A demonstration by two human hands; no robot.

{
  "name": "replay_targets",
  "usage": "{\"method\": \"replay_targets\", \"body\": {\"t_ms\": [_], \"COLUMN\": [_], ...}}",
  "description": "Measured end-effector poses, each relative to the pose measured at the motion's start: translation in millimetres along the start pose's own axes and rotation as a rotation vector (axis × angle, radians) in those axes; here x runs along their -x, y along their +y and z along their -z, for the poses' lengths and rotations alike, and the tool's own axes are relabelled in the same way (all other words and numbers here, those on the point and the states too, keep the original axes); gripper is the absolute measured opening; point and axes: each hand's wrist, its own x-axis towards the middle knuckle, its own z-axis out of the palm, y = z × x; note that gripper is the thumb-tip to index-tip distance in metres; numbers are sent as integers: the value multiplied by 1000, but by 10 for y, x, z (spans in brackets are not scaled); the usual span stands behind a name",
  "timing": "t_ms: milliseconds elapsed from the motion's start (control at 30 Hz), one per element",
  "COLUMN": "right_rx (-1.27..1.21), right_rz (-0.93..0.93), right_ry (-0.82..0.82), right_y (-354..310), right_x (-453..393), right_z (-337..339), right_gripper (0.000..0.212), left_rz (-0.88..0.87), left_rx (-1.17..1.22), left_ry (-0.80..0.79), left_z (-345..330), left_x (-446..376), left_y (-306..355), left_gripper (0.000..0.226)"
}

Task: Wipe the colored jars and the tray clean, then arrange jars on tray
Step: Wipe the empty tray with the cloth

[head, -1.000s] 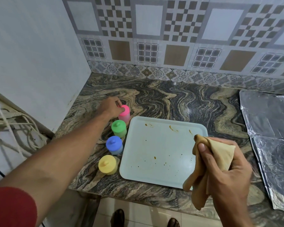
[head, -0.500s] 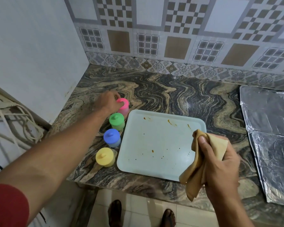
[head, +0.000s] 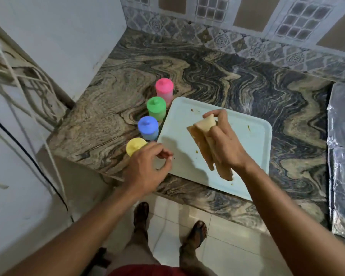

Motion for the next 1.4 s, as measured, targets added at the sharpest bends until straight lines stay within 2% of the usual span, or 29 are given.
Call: {"method": "replay_targets", "body": {"t_ms": [100,200,267,467,633,800,1033,1267,1400], "right_rx": [356,561,681,923,957,1004,1086,1080,1119], "right_rz": [166,326,400,702,868,708,571,450,319], "right_ry": [-218,-434,-515,-431,-509,-447,-227,-66,50], "right_y": [95,379,609,1068,1122,975,897,1091,1381], "right_x": [-167,-291,-325,-362,-547,-1104,-1831,-1599,-1223], "right_z": [-232,-451,-569,-668,-636,-361,-70,299,819], "right_gripper": [38,43,46,34,28,44,46,34,39], "left_rz": [36,13,4,-70,-108,-112,-112,-112,-108], "left_rx": [-39,-100,-135,-136,-160,-120,-148,-167,-156], "left_ry": [-29,-13,-5,53,54,10,72,67,63], "left_z": [-296,-525,-630,-751,-752,-745,-804,-822,-821], "left_x": [444,622,634,591,549,512,475,476,480], "left_y": [-230,-376,-469,-665,-717,-736,-754,-763,-773], "left_gripper": [13,22,22,16,13,15,21,28,23]}}
